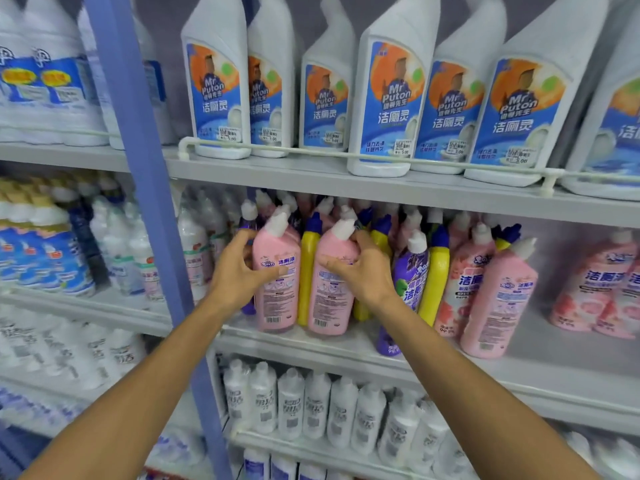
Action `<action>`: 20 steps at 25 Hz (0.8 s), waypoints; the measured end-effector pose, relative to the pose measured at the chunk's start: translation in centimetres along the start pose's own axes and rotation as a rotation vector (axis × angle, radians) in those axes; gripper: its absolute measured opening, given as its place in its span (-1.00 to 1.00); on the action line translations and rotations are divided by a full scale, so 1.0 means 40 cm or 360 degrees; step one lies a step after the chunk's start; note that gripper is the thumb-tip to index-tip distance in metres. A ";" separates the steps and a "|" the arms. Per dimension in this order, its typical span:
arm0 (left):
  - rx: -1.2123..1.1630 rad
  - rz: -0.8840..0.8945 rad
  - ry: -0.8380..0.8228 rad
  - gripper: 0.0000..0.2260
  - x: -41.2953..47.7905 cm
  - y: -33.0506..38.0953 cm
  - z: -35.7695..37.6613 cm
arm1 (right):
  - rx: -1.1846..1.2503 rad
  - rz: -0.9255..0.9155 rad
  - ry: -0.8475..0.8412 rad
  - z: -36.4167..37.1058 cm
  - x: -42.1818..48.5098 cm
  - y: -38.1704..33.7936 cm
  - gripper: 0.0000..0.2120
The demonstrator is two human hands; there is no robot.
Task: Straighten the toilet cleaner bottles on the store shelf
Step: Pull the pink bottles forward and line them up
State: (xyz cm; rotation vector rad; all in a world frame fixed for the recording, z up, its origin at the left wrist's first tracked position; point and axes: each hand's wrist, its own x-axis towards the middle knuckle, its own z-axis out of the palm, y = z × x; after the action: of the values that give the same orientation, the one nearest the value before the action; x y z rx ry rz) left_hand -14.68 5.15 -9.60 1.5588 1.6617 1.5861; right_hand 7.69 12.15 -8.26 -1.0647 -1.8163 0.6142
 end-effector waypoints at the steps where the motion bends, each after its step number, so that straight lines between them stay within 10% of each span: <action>1: -0.0011 0.0035 -0.0006 -0.50 -0.006 0.024 -0.006 | 0.0018 -0.0037 0.0046 -0.026 -0.004 -0.019 -0.46; 10: 0.0018 0.0204 -0.0378 -0.47 -0.123 0.245 0.186 | 0.0112 -0.0060 0.0017 -0.325 -0.136 0.032 -0.53; 20: -0.0241 0.0223 -0.0597 -0.42 -0.179 0.471 0.881 | -0.0082 0.0061 0.0119 -0.970 -0.193 0.355 -0.61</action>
State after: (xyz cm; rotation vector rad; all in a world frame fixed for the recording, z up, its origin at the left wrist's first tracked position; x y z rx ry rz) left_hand 25.46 10.71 -6.96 1.7915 1.2294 1.3428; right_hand 49.58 11.57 -4.81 -1.1442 -1.7587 0.5459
